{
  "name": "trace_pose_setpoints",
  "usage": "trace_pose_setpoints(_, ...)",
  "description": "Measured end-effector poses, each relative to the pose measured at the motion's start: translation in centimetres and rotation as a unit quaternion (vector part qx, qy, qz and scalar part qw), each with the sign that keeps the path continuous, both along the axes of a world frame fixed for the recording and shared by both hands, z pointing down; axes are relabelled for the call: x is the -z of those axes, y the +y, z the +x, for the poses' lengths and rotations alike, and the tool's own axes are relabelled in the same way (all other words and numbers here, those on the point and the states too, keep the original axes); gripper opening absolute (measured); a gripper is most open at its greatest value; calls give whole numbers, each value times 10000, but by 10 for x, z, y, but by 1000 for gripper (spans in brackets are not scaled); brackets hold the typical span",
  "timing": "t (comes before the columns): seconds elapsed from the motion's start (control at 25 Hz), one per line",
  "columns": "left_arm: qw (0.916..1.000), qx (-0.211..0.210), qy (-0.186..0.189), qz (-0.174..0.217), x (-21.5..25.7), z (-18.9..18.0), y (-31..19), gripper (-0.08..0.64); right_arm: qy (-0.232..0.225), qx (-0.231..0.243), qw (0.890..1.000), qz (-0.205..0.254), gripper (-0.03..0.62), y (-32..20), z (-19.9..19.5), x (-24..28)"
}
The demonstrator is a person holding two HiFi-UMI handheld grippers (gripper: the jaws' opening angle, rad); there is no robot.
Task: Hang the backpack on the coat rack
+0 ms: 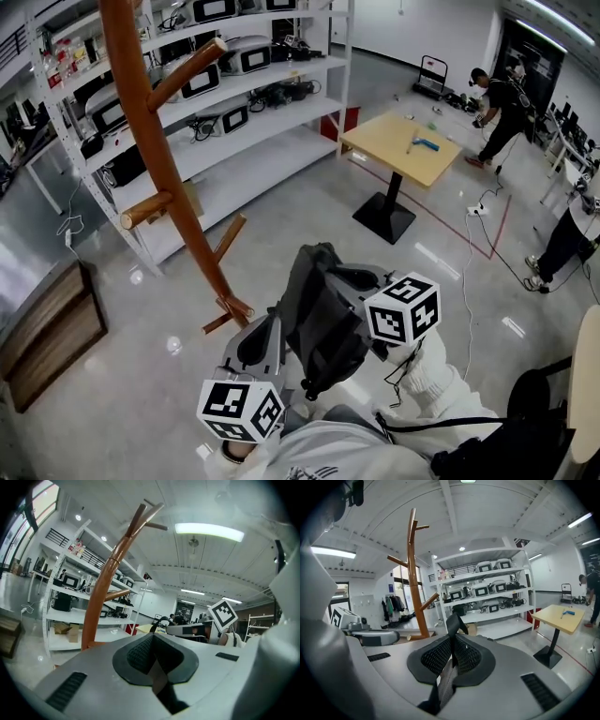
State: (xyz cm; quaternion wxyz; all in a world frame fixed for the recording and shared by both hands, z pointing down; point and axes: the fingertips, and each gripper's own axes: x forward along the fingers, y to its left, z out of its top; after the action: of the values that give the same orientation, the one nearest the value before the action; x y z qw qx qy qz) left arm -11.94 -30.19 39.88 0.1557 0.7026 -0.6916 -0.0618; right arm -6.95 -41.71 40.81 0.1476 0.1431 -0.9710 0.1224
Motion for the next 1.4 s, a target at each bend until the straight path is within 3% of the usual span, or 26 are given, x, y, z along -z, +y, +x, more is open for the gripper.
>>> trace_pose_setpoints(0.48, 9979, 626, 65, 131, 6, -45, 32, 3, -400, 212, 9987, 249, 25, -19, -70, 58)
trace_pose_setpoints(1.12, 9914, 1286, 201, 115, 4, -83, 44, 3, -212, 817, 9925, 883, 25, -2, -132, 79)
trace_pose_setpoints(1.4, 9906, 1345, 245, 84, 2, -89, 50, 3, -116, 1077, 9864, 1239, 25, 20, -142, 80)
